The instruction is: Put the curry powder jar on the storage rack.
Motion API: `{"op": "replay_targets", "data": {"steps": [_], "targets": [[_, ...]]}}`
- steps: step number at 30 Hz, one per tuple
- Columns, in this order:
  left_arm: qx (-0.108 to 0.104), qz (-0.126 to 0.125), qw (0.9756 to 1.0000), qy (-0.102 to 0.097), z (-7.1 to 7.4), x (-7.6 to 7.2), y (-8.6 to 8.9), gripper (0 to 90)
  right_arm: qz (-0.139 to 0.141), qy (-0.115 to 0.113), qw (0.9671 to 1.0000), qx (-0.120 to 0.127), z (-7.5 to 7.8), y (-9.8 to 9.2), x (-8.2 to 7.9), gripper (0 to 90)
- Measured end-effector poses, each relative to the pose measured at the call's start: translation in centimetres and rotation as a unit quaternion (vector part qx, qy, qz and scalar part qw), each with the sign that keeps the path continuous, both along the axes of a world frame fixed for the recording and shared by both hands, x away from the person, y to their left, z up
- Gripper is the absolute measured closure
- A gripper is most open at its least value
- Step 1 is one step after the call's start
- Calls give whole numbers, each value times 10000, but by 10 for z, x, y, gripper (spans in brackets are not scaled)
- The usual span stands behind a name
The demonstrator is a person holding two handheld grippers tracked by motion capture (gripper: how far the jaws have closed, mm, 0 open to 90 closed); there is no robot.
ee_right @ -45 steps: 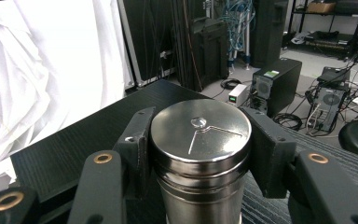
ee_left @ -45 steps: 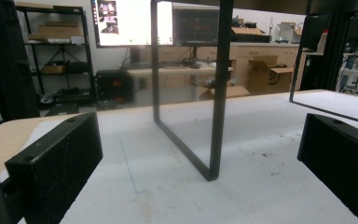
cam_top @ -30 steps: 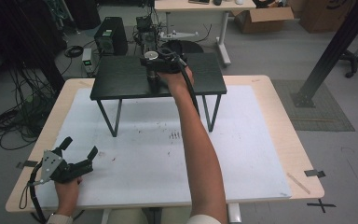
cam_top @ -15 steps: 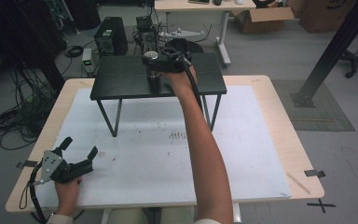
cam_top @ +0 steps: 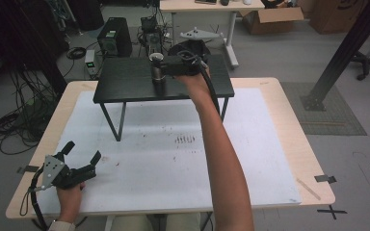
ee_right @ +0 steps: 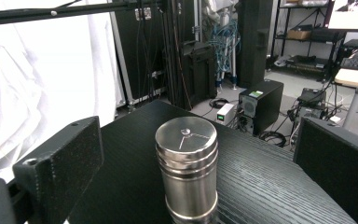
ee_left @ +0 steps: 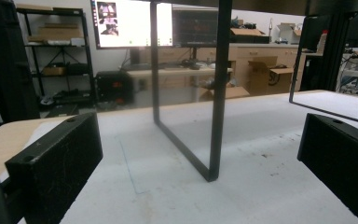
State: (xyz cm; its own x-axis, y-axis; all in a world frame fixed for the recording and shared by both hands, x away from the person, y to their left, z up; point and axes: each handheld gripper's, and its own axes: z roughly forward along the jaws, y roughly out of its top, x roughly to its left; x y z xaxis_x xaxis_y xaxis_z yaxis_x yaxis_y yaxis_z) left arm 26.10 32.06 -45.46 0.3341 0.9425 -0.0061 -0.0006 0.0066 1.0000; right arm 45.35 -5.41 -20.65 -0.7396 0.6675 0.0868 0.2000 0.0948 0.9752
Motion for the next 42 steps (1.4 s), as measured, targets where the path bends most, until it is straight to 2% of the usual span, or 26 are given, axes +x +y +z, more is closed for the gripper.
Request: {"op": "replay_targets", "data": {"steps": [3,5,11,19,26,42], "targets": [[8,-2,10000,2,0,0,0,2,-6,-48,10000,38,3,-6,-5,1],[12,-3,10000,6,0,0,0,2,5,-136,9998,154,4,-14,-11,0],[11,-9,10000,-13,0,0,0,2,10,-214,9993,316,-1,-28,-20,0],[12,-12,10000,-23,0,0,0,2,2,-523,9979,390,-4,-41,-39,0],[5,-16,10000,-30,0,-1,0,2,-10,-634,9972,393,-5,-49,-52,0],[-2,-20,10000,-32,0,-1,0,2,91,-943,9942,508,-20,-72,-91,0]]}}
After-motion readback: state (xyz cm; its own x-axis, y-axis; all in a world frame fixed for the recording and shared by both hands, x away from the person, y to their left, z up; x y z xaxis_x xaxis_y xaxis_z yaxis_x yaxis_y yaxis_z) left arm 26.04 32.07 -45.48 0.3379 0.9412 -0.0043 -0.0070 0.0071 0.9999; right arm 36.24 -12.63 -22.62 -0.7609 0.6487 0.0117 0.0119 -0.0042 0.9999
